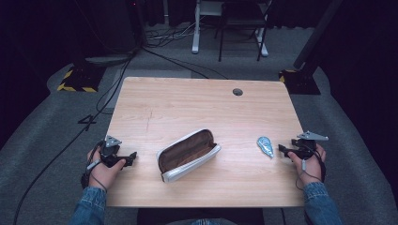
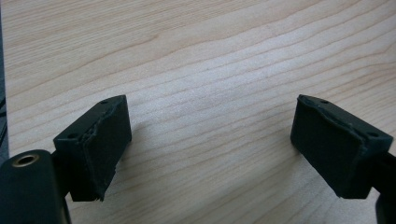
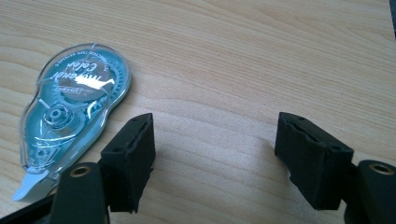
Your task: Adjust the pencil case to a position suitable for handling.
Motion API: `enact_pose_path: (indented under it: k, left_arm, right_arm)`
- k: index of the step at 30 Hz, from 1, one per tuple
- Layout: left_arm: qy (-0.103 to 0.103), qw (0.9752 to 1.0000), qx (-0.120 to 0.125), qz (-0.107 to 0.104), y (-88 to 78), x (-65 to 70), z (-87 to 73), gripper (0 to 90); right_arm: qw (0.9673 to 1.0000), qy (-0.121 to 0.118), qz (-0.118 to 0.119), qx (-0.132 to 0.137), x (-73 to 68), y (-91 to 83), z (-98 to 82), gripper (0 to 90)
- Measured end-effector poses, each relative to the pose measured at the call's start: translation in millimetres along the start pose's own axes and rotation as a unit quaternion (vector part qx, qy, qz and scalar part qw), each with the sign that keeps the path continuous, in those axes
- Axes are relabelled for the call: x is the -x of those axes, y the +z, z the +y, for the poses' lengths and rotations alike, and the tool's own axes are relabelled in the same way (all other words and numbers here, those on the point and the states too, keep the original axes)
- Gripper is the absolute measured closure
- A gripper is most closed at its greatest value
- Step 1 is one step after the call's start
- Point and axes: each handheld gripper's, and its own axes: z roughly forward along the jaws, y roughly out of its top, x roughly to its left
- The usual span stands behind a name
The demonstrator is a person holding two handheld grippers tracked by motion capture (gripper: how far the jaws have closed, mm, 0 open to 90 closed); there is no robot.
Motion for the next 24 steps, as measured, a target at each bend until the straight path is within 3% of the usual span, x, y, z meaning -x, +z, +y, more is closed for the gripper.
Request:
enact_pose_path:
  k: [9, 13, 24]
  left_arm:
    - [0.004, 1.0, 0.003, -0.002, -0.6, 0.8, -0.2, 15.4]
    - [-0.01, 0.9998, 0.007, -0.016, -2.5, 1.4, -0.4, 19.0]
    - [0.003, 0.9994, 0.022, -0.028, -14.3, 14.6, 10.5, 22.1]
  right_arm:
    - [1.0, 0.0, 0.0, 0.0, 0.0, 0.0, 0.0, 29.3]
    - [1.0, 0.0, 0.0, 0.0, 0.0, 0.0, 0.0, 29.3]
    - [1.0, -0.001, 0.002, -0.001, -0.3, -0.1, 0.0, 29.3]
